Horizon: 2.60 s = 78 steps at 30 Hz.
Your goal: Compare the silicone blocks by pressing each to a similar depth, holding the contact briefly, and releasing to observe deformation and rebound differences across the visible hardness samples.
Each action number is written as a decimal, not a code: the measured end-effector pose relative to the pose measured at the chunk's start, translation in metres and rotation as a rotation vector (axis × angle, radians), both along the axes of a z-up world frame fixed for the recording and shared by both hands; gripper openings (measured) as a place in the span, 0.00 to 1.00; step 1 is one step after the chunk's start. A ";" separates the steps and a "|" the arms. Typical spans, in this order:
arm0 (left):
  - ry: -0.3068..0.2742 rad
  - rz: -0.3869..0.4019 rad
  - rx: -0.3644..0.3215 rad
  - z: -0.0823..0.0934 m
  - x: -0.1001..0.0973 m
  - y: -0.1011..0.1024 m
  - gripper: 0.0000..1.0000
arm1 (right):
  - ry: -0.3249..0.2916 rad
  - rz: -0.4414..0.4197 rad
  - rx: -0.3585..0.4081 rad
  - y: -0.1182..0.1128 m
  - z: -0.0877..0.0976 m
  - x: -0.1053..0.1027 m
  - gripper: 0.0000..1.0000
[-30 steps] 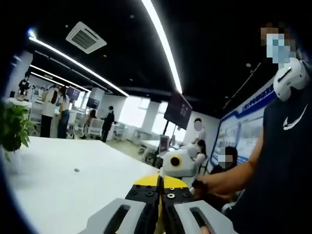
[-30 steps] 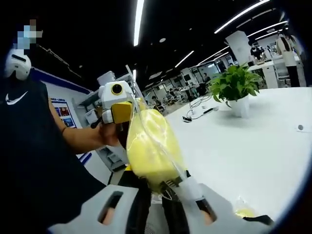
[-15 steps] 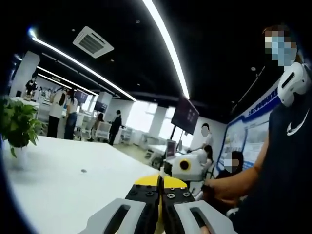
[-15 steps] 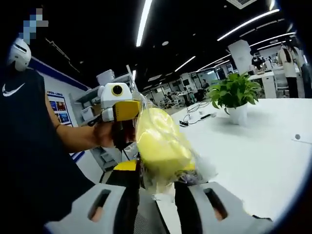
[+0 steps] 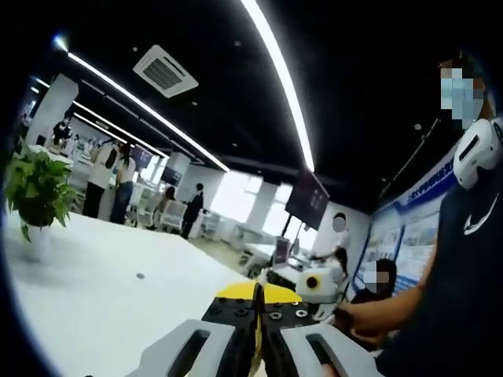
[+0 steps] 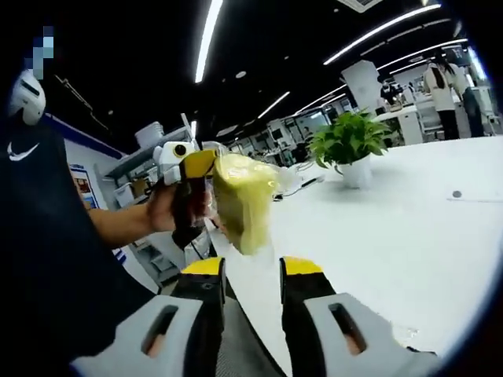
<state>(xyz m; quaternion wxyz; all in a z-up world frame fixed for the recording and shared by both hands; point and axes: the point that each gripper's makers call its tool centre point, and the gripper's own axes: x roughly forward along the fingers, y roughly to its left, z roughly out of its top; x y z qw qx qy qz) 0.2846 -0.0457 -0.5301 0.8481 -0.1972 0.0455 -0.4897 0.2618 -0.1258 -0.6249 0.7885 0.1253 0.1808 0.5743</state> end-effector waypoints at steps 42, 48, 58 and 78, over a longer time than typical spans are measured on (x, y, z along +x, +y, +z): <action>0.119 0.206 -0.028 -0.049 0.030 0.063 0.00 | -0.129 -0.490 -0.348 -0.140 -0.105 0.007 0.96; 0.162 0.216 -0.057 -0.063 0.033 0.067 0.00 | -0.126 -0.484 -0.367 -0.142 -0.110 0.006 0.96; 0.244 0.210 -0.073 -0.093 0.034 0.065 0.00 | -0.100 -0.487 -0.374 -0.144 -0.117 0.004 0.96; 0.347 0.205 -0.097 -0.133 0.042 0.066 0.00 | -0.062 -0.494 -0.384 -0.141 -0.131 0.004 0.96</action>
